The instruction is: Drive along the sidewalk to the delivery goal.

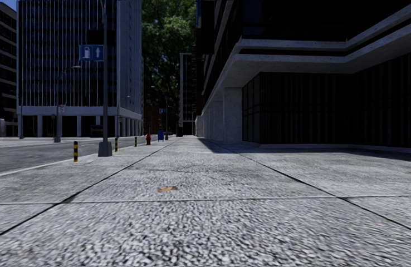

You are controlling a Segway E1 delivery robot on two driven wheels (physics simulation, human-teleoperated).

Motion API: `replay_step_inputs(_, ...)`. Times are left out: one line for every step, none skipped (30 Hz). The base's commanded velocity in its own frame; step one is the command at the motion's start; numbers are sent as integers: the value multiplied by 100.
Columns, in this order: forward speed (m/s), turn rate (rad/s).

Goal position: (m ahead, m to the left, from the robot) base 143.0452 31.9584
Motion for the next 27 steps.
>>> replay_step_inputs(200,0)
replay_step_inputs(200,0)
replay_step_inputs(200,0)
replay_step_inputs(200,0)
replay_step_inputs(200,0)
replay_step_inputs(200,0)
replay_step_inputs(200,0)
replay_step_inputs(200,0)
replay_step_inputs(200,0)
replay_step_inputs(200,0)
replay_step_inputs(200,0)
replay_step_inputs(200,0)
replay_step_inputs(200,0)
replay_step_inputs(200,0)
replay_step_inputs(200,0)
replay_step_inputs(200,0)
replay_step_inputs(200,0)
replay_step_inputs(200,0)
replay_step_inputs(200,0)
replay_step_inputs(200,0)
replay_step_inputs(200,0)
replay_step_inputs(200,5)
replay_step_inputs(200,5)
replay_step_inputs(200,9)
replay_step_inputs(200,15)
replay_step_inputs(200,18)
replay_step_inputs(200,18)
